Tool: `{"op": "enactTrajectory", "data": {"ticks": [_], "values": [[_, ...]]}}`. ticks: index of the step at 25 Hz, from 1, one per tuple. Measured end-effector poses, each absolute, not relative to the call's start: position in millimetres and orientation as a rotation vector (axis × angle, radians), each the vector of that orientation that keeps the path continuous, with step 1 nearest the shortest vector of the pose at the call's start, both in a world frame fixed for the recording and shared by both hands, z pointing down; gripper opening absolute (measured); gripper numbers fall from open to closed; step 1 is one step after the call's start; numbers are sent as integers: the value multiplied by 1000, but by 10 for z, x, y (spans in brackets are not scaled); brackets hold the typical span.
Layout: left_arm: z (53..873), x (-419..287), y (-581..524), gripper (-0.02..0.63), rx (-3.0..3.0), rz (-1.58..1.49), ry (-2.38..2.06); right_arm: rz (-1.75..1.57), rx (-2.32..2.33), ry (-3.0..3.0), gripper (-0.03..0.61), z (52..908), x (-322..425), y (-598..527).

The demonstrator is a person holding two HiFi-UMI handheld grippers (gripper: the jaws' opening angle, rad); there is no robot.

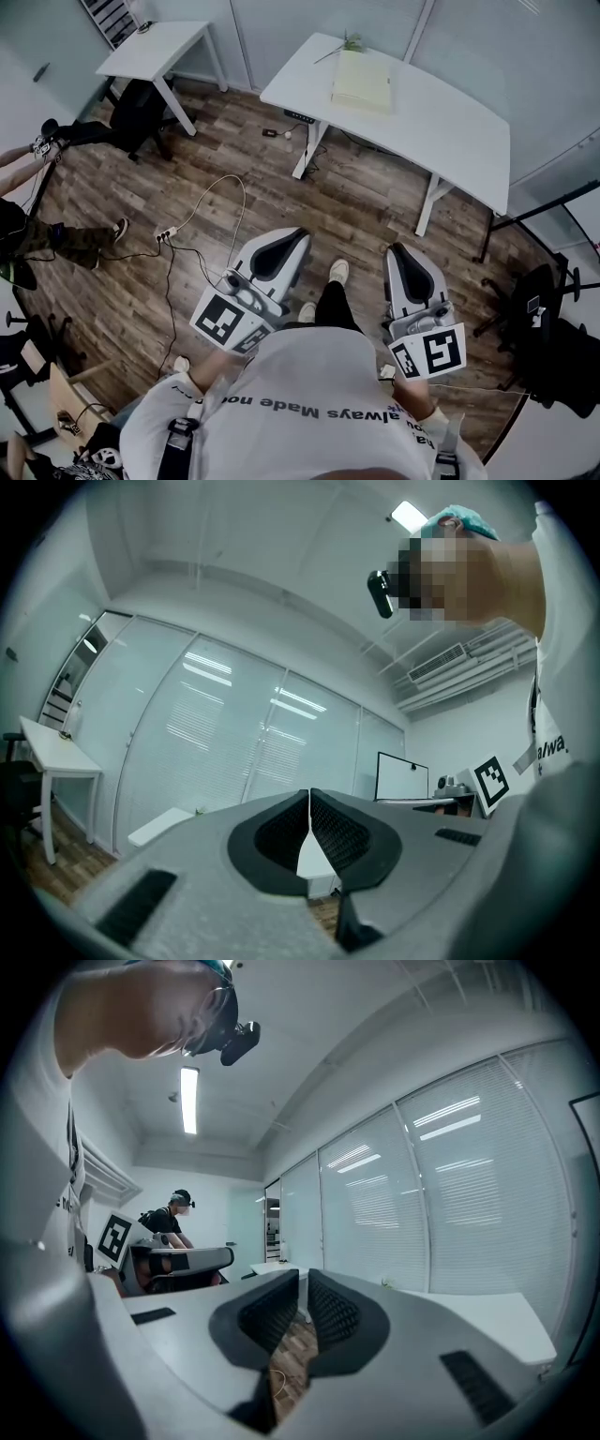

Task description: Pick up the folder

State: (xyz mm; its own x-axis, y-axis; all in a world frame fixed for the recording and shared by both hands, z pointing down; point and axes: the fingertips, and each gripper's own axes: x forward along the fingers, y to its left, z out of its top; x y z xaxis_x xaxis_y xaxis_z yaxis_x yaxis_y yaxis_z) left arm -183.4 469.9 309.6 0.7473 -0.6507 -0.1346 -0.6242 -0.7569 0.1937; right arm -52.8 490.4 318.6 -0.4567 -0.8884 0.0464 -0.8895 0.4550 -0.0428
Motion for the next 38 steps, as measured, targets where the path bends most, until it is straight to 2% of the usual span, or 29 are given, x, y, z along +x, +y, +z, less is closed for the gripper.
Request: {"op": "enactTrajectory", "data": {"ticks": [38], "values": [[2984, -234, 2202, 15, 2824, -275, -1051, 130, 1612, -2693, 32, 3201, 1052, 2386]]}}
